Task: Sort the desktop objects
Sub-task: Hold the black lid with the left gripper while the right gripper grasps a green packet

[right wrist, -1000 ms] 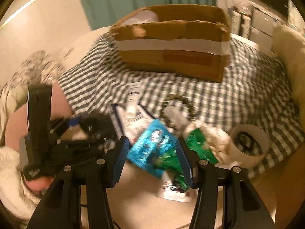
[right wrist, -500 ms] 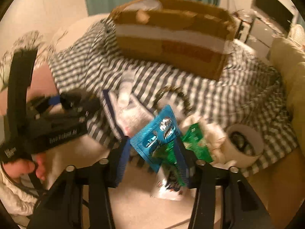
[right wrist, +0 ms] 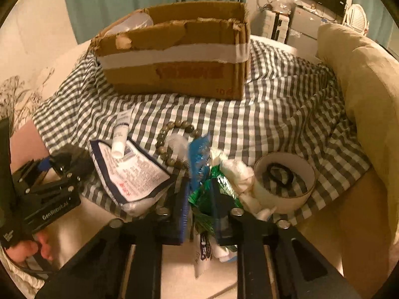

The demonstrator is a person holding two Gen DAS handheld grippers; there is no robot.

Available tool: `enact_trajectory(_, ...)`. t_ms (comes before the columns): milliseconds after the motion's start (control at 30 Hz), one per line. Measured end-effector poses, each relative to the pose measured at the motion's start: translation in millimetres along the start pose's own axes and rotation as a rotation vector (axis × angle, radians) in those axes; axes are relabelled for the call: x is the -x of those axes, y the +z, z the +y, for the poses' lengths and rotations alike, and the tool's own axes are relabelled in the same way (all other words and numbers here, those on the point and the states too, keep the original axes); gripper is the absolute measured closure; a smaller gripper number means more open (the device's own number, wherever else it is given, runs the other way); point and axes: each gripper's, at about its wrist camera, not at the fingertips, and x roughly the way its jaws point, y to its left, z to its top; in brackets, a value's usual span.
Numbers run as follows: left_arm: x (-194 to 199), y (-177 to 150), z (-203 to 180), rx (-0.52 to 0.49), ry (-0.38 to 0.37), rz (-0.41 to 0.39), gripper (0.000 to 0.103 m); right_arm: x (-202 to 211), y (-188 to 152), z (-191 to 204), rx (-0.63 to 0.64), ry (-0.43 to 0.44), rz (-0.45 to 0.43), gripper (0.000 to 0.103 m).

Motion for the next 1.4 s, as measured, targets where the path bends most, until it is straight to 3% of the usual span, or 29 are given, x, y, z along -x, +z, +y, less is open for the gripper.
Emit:
enact_trajectory(67,2,1,0,0.001,0.002,-0.014,0.026,2,2,-4,-0.019,-0.005,-0.016,0.094)
enact_trajectory(333,21,9,5,0.028,0.0,-0.103,0.026,25,11,-13,-0.069,0.113,-0.095,0.1)
enact_trajectory(533,16,7,1,0.01,0.003,-0.077,0.026,16,7,-12,-0.058,0.13,-0.042,0.1)
enact_trajectory(600,15,6,1,0.008,0.003,-0.074,0.026,14,5,-8,-0.035,0.131,-0.034,0.092)
enact_trajectory(667,14,6,2,0.009,0.001,-0.069,0.026,9,4,-3,-0.009,0.135,-0.016,0.046)
enact_trajectory(733,12,6,2,0.01,0.0,-0.064,0.026,7,1,1,0.003,0.118,-0.014,0.04)
enact_trajectory(1267,3,5,5,0.022,-0.007,-0.037,0.026,-38,-22,13,0.053,0.088,0.217,0.042)
enact_trajectory(1333,3,5,5,0.024,-0.007,-0.039,0.026,-42,-25,14,0.054,0.075,0.233,0.05)
enact_trajectory(1400,4,6,6,0.029,-0.009,-0.041,0.026,-42,-25,11,0.046,0.074,0.229,0.073)
